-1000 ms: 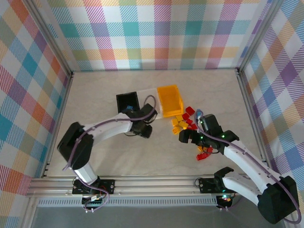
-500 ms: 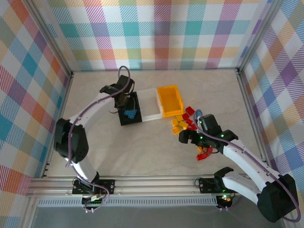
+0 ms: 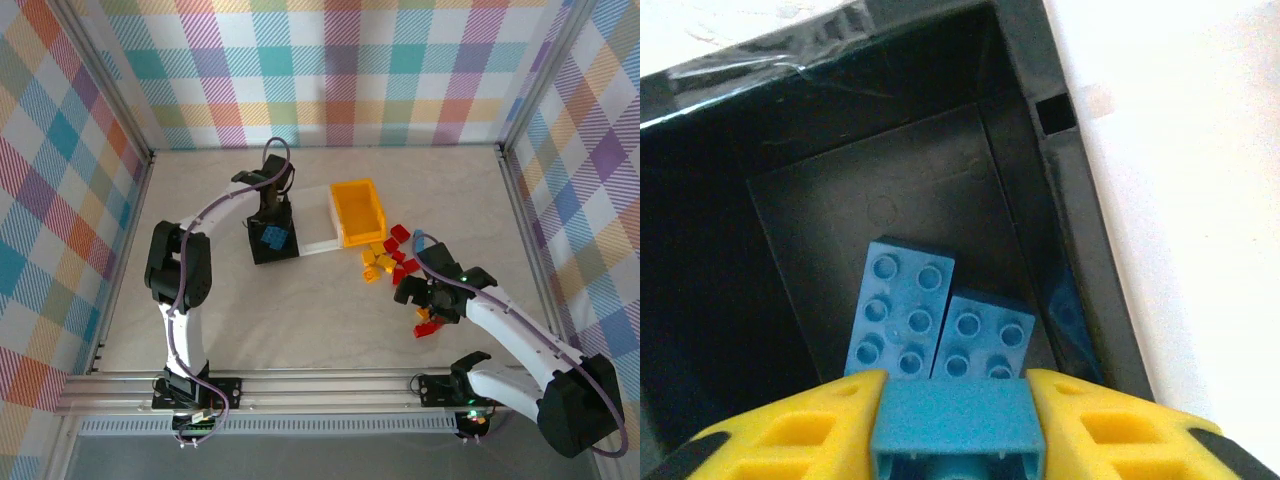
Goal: Sort the legos into containers by color
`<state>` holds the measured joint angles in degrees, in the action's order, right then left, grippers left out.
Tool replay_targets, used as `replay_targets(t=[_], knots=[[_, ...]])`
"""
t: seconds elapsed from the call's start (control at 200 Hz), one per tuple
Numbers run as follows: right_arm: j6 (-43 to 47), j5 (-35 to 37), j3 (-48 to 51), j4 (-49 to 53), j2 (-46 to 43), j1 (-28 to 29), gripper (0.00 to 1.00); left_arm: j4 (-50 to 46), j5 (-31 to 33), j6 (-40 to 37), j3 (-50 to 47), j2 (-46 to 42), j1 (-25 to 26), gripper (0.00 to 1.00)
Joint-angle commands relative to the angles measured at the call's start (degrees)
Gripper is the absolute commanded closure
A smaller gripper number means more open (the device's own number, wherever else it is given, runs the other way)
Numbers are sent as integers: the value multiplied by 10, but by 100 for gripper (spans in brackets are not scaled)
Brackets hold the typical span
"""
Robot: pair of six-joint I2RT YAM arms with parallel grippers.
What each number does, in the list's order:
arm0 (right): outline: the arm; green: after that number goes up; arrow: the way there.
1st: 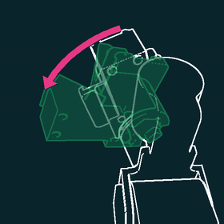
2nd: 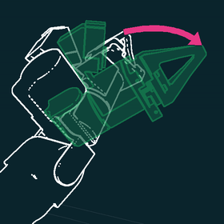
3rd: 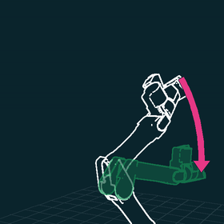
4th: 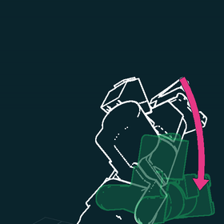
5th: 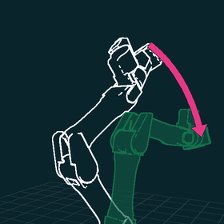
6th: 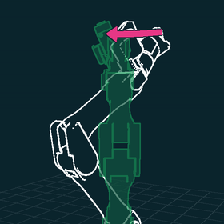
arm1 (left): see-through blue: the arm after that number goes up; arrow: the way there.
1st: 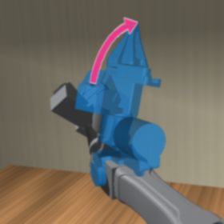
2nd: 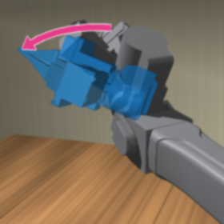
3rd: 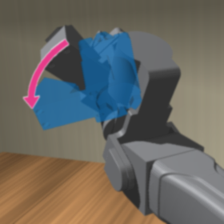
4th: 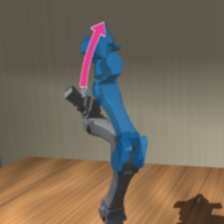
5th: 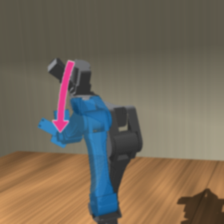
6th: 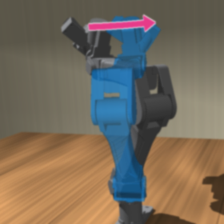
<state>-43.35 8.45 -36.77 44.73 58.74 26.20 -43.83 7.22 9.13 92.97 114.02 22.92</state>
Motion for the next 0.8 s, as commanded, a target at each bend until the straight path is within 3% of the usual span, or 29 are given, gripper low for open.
replay_targets(t=[0.0, 0.16, 0.36, 0.53, 0.795], knots=[[-69, 8, 21, 24, -4, -4, 0, -15, 7, 1, 20, 15, -12, 51], [-83, -6, 44, 20, -20, -4, 0, -10, 3, 1, 20, 20, -14, 44], [-96, -39, 71, -25, -1, -3, 3, -3, -5, 4, 7, -1, -15, 43], [-92, -41, 72, -44, 19, -2, 13, 2, -26, 9, -14, -54, -15, 41], [-92, -48, 82, -75, 52, 25, 13, 14, -49, 31, -71, -154, 0, 38]])
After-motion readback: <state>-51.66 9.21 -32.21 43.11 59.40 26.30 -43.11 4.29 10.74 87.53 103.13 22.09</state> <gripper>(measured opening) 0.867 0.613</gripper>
